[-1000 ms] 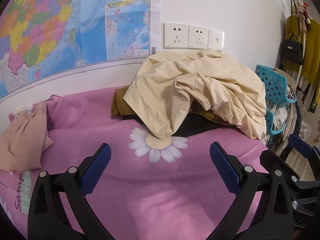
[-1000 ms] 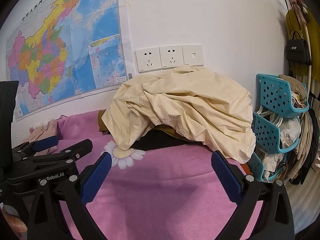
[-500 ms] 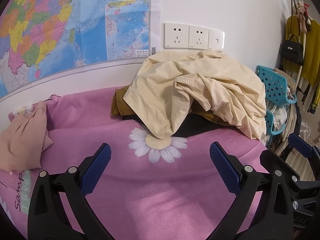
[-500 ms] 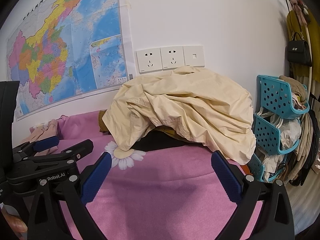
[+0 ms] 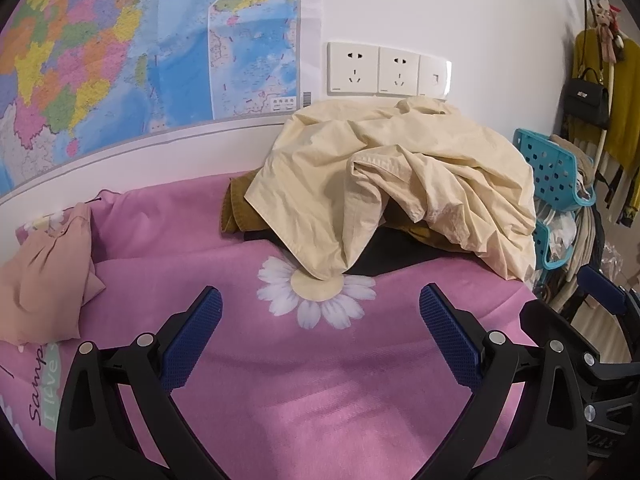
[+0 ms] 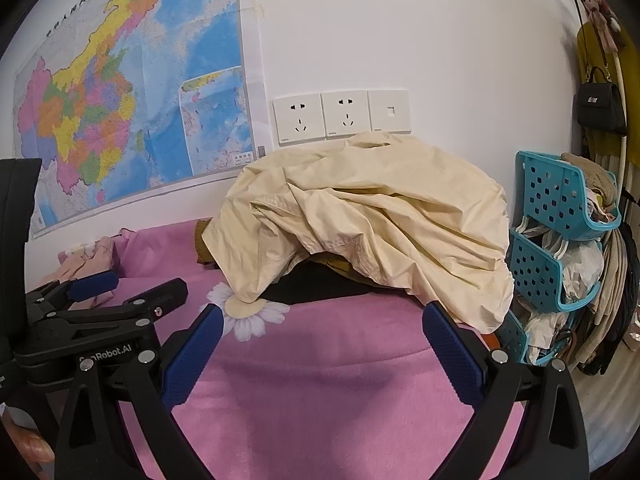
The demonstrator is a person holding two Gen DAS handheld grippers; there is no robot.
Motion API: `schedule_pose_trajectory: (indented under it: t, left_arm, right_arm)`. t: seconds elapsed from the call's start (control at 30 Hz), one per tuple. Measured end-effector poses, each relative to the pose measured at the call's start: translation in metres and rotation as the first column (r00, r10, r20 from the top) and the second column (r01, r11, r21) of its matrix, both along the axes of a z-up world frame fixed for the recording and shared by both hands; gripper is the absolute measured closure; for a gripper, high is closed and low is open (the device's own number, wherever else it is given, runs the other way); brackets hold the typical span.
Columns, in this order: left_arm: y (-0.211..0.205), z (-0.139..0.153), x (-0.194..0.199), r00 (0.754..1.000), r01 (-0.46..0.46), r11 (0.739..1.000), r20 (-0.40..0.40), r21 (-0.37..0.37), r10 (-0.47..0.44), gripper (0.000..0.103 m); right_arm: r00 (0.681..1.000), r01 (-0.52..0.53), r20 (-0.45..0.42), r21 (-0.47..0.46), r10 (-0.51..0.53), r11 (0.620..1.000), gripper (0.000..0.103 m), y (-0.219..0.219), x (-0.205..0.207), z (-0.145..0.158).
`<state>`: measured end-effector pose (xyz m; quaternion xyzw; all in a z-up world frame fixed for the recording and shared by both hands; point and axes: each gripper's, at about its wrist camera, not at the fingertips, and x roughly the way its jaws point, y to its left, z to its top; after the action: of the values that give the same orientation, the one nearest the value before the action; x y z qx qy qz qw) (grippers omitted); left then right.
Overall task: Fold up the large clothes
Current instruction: 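Reach both grippers to the cream shirt and grasp it with the right gripper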
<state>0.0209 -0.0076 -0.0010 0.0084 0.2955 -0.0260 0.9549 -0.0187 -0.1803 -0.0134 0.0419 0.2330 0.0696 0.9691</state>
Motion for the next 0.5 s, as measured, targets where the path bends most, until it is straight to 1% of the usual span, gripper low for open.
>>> schedule_pose_trajectory:
  t: [0.27,0.37,0.4,0.5]
  left_arm:
    - [0.002,-0.004,0.013,1.000,-0.002,1.000,-0.012,0.007,0.002,0.005]
    - [0.011,-0.007,0.022,1.000,-0.018,1.000,-0.024,0.009,0.018,0.005]
    - [0.017,-0.009,0.026,0.999,-0.030,0.999,-0.032,0.010,0.030,0.005]
    - [0.034,-0.015,0.040,0.996,-0.073,0.997,-0.050,0.021,0.074,0.006]
  right_arm:
    - [1.000,-0.022,0.001,-0.026,0.022,0.999,0.006,0.003,0.014,0.002]
    - [0.999,-0.051,0.000,-0.042,0.051,0.998,0.006,0.005,0.028,0.003]
    - [0.998,-0.055,-0.001,-0.053,0.055,0.997,0.006,0.006,0.035,0.003]
    - [0.997,-0.075,-0.013,-0.137,0.074,0.988,0.006,0.016,0.071,0.002]
